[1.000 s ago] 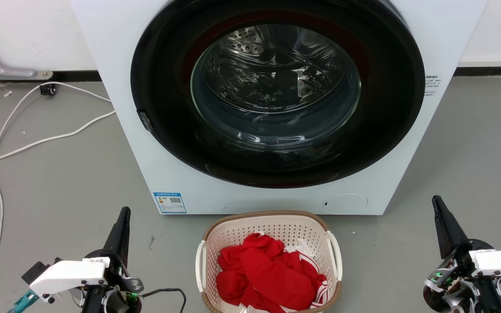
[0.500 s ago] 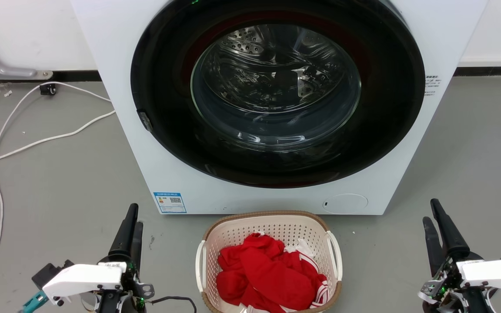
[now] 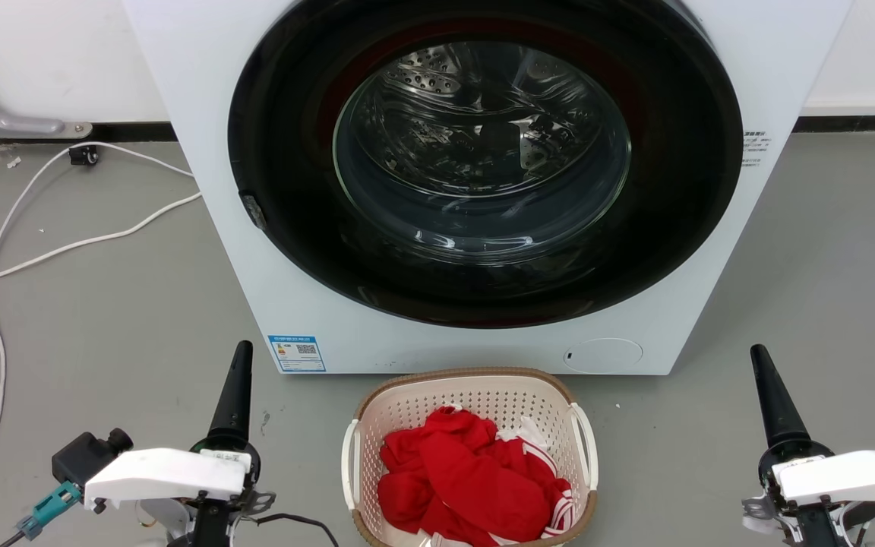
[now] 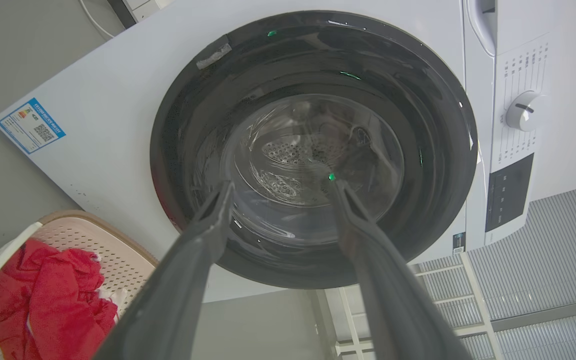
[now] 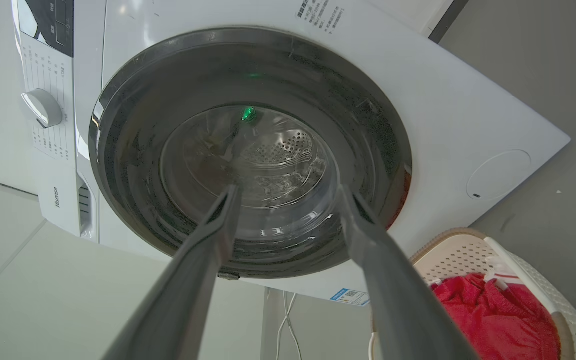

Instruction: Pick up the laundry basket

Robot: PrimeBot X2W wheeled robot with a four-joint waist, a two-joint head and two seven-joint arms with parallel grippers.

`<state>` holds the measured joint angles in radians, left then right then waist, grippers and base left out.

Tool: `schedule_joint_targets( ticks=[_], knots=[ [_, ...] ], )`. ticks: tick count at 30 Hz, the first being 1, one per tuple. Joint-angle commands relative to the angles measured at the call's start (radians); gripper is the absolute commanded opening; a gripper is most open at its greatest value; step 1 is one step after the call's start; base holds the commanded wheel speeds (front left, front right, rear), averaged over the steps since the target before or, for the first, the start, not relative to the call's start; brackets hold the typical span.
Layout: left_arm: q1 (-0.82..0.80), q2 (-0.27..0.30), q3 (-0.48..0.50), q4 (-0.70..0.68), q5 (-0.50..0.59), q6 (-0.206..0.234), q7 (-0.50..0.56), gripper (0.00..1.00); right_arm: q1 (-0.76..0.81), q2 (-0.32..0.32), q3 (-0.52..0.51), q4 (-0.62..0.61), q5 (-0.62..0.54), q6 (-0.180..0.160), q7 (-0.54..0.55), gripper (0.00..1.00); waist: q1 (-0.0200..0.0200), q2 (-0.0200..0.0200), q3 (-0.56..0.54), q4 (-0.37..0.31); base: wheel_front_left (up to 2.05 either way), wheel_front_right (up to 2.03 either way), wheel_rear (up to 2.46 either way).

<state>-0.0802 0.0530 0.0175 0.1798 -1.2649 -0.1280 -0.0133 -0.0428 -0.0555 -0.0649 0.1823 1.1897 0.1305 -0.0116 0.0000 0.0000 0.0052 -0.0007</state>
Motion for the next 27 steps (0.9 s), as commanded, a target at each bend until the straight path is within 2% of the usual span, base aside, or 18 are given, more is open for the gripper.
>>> schedule_joint_targets(
  ticks=[1, 14, 27],
  knots=[
    [-0.017, 0.005, -0.001, -0.021, 0.055, -0.002, -0.011, 1.00, -0.009, 0.000, -0.002, -0.026, -0.053, 0.000, -0.010, 1.00, 0.0000, 0.0000, 0.000, 0.000, 0.00, 0.00, 0.00],
    [-0.018, 0.002, -0.017, -0.034, 0.342, 0.011, -0.057, 1.00, 0.014, 0.001, 0.001, -0.083, -0.314, 0.000, -0.030, 1.00, 0.0000, 0.0000, -0.002, 0.001, 0.00, 0.00, 0.00],
    [-0.016, 0.005, -0.045, -0.036, 0.560, 0.024, -0.098, 1.00, 0.037, 0.002, 0.009, -0.138, -0.521, 0.000, -0.021, 1.00, 0.0000, 0.0000, -0.002, 0.002, 0.00, 0.00, 0.00]
  ],
)
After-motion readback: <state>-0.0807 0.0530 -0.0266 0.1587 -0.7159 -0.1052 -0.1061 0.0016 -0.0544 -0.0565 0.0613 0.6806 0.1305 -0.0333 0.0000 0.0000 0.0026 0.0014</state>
